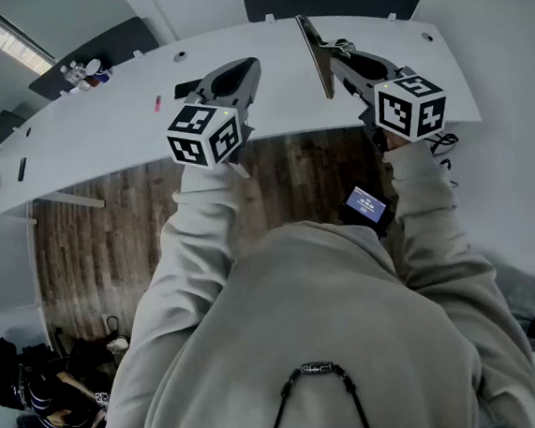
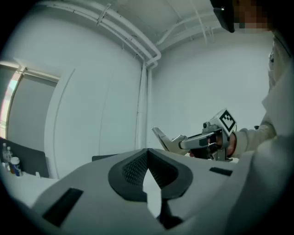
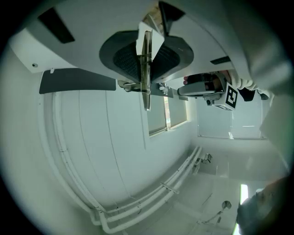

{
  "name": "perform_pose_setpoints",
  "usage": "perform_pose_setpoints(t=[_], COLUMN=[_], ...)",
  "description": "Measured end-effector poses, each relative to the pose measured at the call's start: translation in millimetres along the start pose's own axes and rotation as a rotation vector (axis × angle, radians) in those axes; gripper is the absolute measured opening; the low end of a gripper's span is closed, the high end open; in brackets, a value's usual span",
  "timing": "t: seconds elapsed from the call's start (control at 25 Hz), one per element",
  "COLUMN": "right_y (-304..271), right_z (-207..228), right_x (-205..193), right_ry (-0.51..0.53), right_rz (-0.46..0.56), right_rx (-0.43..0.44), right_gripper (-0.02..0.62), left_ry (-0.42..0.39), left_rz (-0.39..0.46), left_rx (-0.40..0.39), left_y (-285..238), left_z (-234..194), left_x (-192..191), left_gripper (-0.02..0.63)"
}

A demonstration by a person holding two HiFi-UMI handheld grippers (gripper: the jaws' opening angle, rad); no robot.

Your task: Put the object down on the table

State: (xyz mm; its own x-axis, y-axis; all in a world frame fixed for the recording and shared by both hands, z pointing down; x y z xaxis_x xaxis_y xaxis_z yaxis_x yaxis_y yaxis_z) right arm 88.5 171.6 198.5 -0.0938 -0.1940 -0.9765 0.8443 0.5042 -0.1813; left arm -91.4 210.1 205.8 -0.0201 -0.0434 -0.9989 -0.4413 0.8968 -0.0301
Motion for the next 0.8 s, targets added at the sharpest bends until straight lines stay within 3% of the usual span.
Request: perform_pose_setpoints(t=[0.12, 0.28, 0.48, 0.64, 0.8], right_y=[4, 2, -3, -1, 2], right_z=[-1, -3, -5, -1, 4], right_x=[0, 4, 5, 1, 0], right_ry=[0.01, 0.026, 0.001, -0.016, -0.013], right_rz=[-0.003, -0.002, 0.001, 0.005, -0.004], right_rx=[0.003, 0.001, 0.021, 0.023, 0.015], right_gripper=[0.09, 0.089, 0.091, 0.091, 0.091], left_ry=[-0.006, 0.022, 0.046, 0.028, 0.026], left_rz=[0.002, 0.037, 0.034, 0.001, -0.059], left_rx=[0.0, 0.059, 0.028, -0.004, 0.027], left_y=[-1, 8, 12, 4, -4], left_z=[6, -6, -9, -1, -3], left_x=[-1, 11, 22, 19, 2], left_gripper=[0.003, 0.003, 0.003, 0.003, 0.003])
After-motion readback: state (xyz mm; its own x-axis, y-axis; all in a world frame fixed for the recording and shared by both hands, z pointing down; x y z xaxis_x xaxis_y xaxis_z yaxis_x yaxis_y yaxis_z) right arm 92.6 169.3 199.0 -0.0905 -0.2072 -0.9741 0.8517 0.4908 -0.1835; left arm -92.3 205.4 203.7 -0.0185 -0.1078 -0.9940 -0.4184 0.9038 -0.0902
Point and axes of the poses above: the fingertips, and each gripper's own axes: y backward along the fingers, z to its right, x out of its top, the point moved 4 cm from there along y, backward along the fingers, and after that the axes turned 6 degrees about x, right-handed, at the moved point
